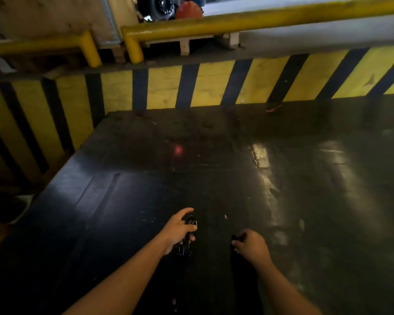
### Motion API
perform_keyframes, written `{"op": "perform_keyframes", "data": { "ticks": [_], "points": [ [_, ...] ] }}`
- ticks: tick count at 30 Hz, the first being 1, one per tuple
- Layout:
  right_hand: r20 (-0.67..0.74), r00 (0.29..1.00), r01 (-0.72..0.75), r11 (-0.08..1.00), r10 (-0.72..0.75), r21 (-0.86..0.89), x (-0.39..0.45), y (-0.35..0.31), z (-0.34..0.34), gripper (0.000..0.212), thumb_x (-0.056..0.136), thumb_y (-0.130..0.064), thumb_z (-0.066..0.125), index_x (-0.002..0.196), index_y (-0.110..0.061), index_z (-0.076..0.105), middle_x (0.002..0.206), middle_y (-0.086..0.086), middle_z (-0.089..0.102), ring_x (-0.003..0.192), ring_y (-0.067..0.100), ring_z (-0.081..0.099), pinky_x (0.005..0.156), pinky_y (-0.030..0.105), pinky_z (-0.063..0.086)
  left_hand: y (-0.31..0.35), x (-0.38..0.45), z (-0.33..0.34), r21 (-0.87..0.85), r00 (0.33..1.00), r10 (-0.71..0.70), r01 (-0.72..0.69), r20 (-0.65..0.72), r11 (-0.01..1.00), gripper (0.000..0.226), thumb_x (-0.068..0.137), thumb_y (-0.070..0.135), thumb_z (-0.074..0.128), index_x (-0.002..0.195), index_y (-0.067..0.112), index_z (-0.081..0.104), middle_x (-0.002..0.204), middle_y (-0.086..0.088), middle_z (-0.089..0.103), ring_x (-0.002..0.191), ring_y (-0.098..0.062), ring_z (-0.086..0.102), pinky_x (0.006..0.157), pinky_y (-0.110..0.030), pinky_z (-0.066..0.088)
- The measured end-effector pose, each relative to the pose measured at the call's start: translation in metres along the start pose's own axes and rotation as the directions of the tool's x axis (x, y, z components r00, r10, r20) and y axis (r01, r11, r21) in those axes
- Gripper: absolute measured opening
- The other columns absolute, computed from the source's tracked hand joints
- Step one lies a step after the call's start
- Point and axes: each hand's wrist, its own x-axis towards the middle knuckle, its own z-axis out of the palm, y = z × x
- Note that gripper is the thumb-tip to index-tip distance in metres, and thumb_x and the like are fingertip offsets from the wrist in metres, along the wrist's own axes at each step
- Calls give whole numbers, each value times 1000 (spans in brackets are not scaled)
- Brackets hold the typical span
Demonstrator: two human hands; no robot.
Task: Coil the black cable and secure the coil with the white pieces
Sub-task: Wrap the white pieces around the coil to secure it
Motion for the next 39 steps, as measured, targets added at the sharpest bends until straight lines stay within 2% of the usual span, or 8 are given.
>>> {"op": "perform_keyframes", "data": {
  "ticks": [5,9,16,19,23,29,35,39],
  "points": [
    [206,978,28,999,-23,-21,16,-12,-14,11,80,-14,67,75,-17,58,79,4,69,65,8,66,62,20,54,26,2,-7,-3,996,92,-92,-22,996,38,88,8,59,120,29,60,105,-8,64,71,-14,64,79,-44,55],
    [42,933,355,932,-358,74,27,-60,-65,10,78,-16,72,73,-22,65,61,-10,61,47,-10,54,46,3,38,78,9,-12,-47,979,202,-201,19,978,13,88,17,64,98,18,71,87,-5,66,57,-10,60,66,-30,51],
    [-9,716,698,716,-698,17,16,-162,-183,6,79,-20,69,80,-26,68,72,-4,69,62,4,60,61,31,50,184,2,-14,-9,891,389,-398,235,917,46,76,49,67,105,12,68,89,-4,63,66,-13,58,71,-30,47],
    [58,675,737,674,-735,-51,5,-194,-216,13,80,-19,68,82,-32,65,73,-9,67,64,-4,62,56,16,47,224,-11,-16,25,842,469,-493,265,870,37,83,39,63,102,8,68,83,-4,64,60,-13,57,59,-24,48],
    [40,637,770,632,-770,-90,-8,-222,-242,16,79,-19,69,91,-29,64,80,-8,66,72,-3,63,61,18,48,261,-30,-23,119,799,543,-584,260,803,25,92,28,56,98,7,67,76,-3,63,56,-14,54,53,-21,48],
    [-90,567,780,568,-819,-260,-29,-246,-257,16,80,-29,67,70,-38,58,69,-15,61,64,-9,58,56,12,37,292,-50,-32,196,757,640,-653,133,731,24,91,33,57,76,20,70,67,3,62,50,-9,51,49,-20,45],
    [-321,356,771,470,-878,-431,-43,-249,-246,8,84,-30,60,77,-26,60,70,-13,55,65,-2,50,55,15,33,313,-62,-33,218,738,673,-664,41,715,30,91,31,58,85,4,69,58,3,58,42,-5,47,42,-17,41],
    [-386,281,796,438,-879,-418,-56,-243,-250,8,86,-26,58,78,-25,58,72,-11,55,66,-1,50,55,14,33,324,-74,-26,258,704,706,-698,80,668,28,93,29,56,72,15,68,56,7,58,40,-3,46,40,-15,39]
  ]
}}
